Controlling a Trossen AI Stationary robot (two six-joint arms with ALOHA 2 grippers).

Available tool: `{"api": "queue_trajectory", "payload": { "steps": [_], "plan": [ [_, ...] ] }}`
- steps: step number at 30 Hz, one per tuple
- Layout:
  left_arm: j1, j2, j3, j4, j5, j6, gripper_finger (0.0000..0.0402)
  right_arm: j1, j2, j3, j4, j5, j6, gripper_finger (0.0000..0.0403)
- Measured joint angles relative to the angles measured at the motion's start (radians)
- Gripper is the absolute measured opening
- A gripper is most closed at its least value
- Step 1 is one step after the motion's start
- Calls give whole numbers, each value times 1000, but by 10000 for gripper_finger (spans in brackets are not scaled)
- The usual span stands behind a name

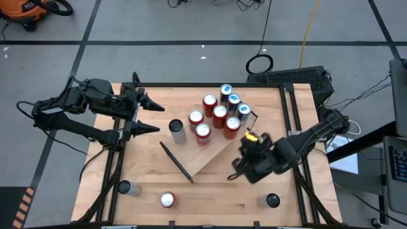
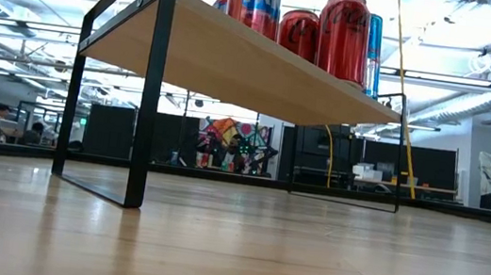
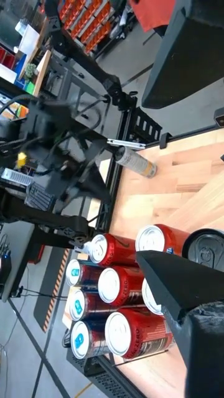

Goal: Place canned beverage on shelf
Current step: Put the orange soda can on the shelf

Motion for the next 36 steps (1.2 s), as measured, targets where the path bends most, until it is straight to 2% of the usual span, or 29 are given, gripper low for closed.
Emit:
{"api": "queue_trajectory", "payload": {
  "steps": [4, 7, 14, 24, 36],
  "plan": [
    [0, 2, 0, 0, 0, 8, 393, -51, -44, 0, -100, 8, -47, 0],
    [0, 3, 0, -1, 0, 8, 393, -86, -71, 0, -107, 5, -105, 0],
    [0, 3, 0, -1, 0, 5, 393, -137, -83, 0, -21, -2, -213, 0],
    [0, 3, 0, -1, 1, 3, 393, -211, -44, 0, 43, -136, -345, 0],
    [0, 3, 0, -1, 1, -1, 393, -268, -44, 0, 90, -185, -424, 0]
  ]
}}
